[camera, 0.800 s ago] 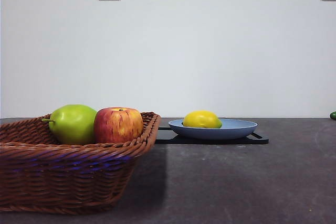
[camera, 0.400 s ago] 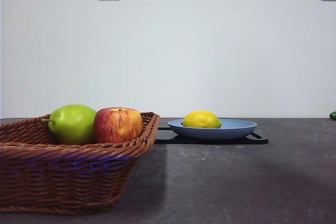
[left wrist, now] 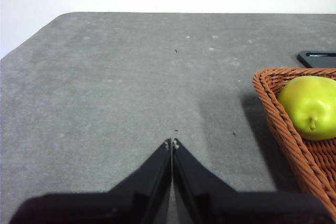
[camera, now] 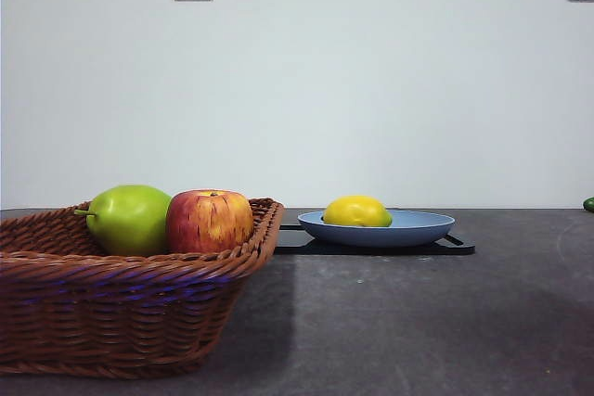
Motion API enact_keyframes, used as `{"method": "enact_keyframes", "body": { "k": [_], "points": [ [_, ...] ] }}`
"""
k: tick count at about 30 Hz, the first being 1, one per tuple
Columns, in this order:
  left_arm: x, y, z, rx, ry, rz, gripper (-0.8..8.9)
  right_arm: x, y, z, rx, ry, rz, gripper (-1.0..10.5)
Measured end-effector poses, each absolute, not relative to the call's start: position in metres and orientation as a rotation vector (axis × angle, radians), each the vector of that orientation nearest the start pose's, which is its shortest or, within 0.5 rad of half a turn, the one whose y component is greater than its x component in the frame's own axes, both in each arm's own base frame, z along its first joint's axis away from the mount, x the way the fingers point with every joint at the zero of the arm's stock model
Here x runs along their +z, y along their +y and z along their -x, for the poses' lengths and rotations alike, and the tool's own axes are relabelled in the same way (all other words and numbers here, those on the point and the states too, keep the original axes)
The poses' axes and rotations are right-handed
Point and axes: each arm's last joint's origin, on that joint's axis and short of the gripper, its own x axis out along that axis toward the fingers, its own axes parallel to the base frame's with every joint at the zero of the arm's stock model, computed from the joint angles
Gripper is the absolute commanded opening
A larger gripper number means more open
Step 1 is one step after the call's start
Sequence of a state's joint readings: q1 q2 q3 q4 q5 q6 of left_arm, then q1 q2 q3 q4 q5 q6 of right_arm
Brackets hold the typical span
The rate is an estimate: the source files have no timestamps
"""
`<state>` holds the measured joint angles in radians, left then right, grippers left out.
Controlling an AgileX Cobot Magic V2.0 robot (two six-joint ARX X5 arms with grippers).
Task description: Take the lemon from the basket,put the lemon in the plate,hand out the plate
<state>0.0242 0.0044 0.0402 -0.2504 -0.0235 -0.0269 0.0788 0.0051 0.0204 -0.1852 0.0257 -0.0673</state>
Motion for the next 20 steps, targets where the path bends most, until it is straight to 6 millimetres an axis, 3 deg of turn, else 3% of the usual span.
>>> {"method": "enact_keyframes", "body": {
  "k": [20],
  "points": [
    [0.1528,0.0029,-0.0931,0.050,0.214,0.027,0.09,0.1521,0.0067,-0.0952,0.046,0.167,-0.032,0.0]
  ]
}}
